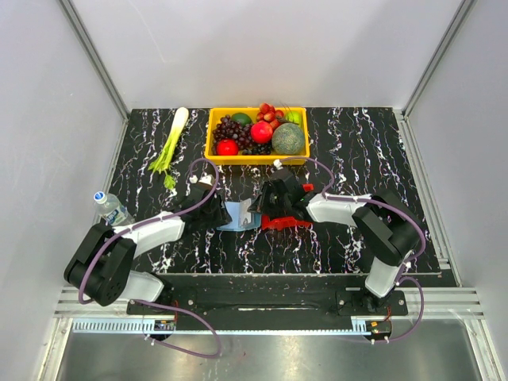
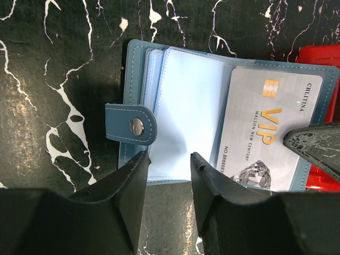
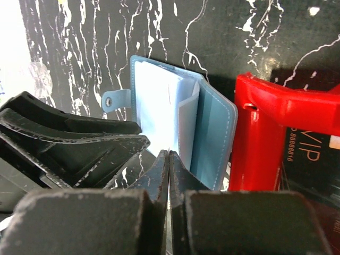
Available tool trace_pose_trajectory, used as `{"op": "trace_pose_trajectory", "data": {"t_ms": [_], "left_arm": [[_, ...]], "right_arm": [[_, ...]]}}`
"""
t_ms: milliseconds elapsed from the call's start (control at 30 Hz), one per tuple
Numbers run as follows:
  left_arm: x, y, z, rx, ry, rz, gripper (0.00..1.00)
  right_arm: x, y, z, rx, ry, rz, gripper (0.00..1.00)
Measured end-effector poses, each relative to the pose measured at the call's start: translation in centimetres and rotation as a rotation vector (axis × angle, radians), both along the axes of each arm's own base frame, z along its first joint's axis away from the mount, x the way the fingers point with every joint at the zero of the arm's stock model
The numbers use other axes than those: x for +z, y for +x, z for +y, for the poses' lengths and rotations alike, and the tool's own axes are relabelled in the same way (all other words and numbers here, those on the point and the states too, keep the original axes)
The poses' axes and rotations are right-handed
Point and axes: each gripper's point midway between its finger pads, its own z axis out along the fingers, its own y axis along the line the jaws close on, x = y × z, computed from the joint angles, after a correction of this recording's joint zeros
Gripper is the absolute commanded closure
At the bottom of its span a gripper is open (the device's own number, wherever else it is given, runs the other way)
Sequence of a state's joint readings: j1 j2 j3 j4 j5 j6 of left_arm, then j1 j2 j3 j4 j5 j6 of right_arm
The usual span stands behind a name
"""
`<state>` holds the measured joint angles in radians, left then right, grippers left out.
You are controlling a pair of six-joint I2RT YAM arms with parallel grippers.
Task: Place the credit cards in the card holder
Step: Insert the credit card into the card holder.
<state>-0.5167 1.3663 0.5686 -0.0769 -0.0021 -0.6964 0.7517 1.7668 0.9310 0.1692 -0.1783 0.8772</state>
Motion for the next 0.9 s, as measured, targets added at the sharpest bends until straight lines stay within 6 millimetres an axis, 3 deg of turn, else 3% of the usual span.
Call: {"op": "trace_pose_trajectory", "data": {"t_ms": [900], "left_arm": [[-0.09, -0.11, 0.94, 0.02, 0.035, 0.002, 0.48]], "right_arm": [[-0.4, -0.18, -0.08, -0.039, 0.021, 0.045, 1.0]]}}
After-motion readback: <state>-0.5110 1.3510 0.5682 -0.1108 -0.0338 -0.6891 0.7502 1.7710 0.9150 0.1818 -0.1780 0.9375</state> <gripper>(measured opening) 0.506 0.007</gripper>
